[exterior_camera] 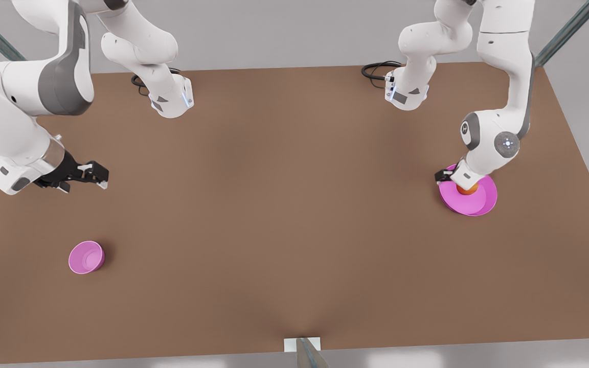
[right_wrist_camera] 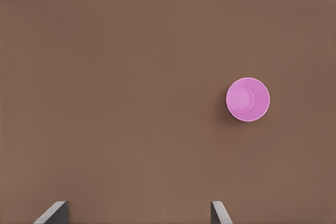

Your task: Use the left arm to pick up the apple from the plate, transfer it to the gripper of the right arm, and then use the right arm to place it into the bowl

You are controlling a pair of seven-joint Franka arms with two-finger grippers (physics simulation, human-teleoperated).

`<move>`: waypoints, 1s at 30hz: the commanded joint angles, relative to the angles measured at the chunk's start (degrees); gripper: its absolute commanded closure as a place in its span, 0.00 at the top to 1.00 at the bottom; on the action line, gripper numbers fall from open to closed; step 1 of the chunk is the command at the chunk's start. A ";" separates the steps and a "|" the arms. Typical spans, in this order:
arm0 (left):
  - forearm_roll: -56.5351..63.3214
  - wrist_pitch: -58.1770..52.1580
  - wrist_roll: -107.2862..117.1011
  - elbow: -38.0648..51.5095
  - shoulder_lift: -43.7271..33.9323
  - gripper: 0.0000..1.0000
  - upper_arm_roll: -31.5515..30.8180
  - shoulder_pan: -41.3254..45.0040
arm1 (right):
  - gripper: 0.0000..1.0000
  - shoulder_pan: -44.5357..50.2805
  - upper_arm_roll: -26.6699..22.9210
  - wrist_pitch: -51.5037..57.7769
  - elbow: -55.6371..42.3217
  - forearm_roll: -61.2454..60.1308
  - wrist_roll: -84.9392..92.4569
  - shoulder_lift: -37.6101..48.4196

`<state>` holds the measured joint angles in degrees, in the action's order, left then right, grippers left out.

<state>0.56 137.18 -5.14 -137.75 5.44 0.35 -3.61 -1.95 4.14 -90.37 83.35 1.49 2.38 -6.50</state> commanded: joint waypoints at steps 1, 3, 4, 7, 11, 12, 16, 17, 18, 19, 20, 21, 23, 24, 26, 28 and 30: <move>0.15 1.95 1.10 -0.23 0.71 1.00 0.01 -3.59 | 1.00 0.02 0.52 -1.03 -0.03 0.18 -6.16 0.09; 0.23 1.69 1.10 -0.23 1.15 1.00 0.01 -4.03 | 1.00 0.02 0.79 -1.12 -0.03 0.18 -6.16 0.09; 0.23 1.69 1.01 -0.50 1.42 1.00 0.01 -4.56 | 1.00 0.02 0.70 -1.03 -0.03 0.18 -6.16 0.09; 0.23 1.69 1.01 -0.59 2.12 1.00 0.09 -5.00 | 1.00 -0.07 0.70 -1.21 -0.03 0.18 -6.16 0.09; 0.76 1.69 -0.40 -0.67 2.65 1.00 0.88 -7.81 | 1.00 0.02 0.79 -1.21 -0.11 0.18 -6.16 0.09; 0.76 1.69 -1.36 -0.67 2.65 1.00 0.88 -9.13 | 1.00 0.02 0.79 -1.21 -0.11 0.18 -6.16 0.09; 0.76 1.69 -2.07 -0.67 2.91 1.00 1.41 -10.71 | 1.00 0.02 1.66 -1.21 -0.11 0.01 -6.16 0.09; 0.76 1.69 -2.07 -0.67 2.91 1.00 1.41 -10.98 | 1.00 0.02 3.60 -1.12 -0.82 0.09 -6.25 0.09; 0.76 1.69 -2.07 -0.67 3.00 1.00 1.41 -10.89 | 1.00 -0.07 3.60 -1.03 -0.82 0.09 -6.25 0.17; 0.76 1.69 -2.07 -0.67 3.62 1.00 1.41 -10.89 | 1.00 -0.07 3.51 -1.03 -0.82 0.09 -6.25 0.17; 0.76 1.69 -1.98 -0.67 3.62 1.00 1.41 -10.89 | 1.00 -0.16 3.51 -0.86 -0.82 0.09 -6.25 0.17; 0.76 1.69 -1.98 -0.67 3.97 1.00 1.41 -11.24 | 1.00 -0.51 3.51 -0.68 -0.82 0.01 -6.16 0.09; 0.76 2.04 -1.98 -0.59 5.11 1.00 1.41 -11.16 | 1.00 -0.51 3.42 -0.68 -0.73 0.01 -6.16 0.09; 0.76 3.01 -1.98 -0.59 6.07 1.00 1.41 -11.16 | 1.00 -0.60 3.42 -0.68 -0.82 0.09 -6.16 0.09; 0.76 3.71 -1.98 -0.59 6.60 1.00 1.41 -11.68 | 1.00 -0.60 3.34 -0.68 -0.73 0.09 -6.16 0.09; 0.76 5.02 -1.98 -0.41 7.83 1.00 1.50 -11.95 | 1.00 -0.69 3.34 -0.77 -0.73 0.09 -6.16 0.09; 0.76 6.70 -1.98 -0.50 9.59 1.00 1.76 -11.95 | 1.00 -0.77 3.16 -0.77 -0.73 0.09 -6.16 0.08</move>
<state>1.21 141.30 -6.66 -138.24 14.50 2.05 -15.52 -2.82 7.33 -91.18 82.64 1.61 -2.64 -6.52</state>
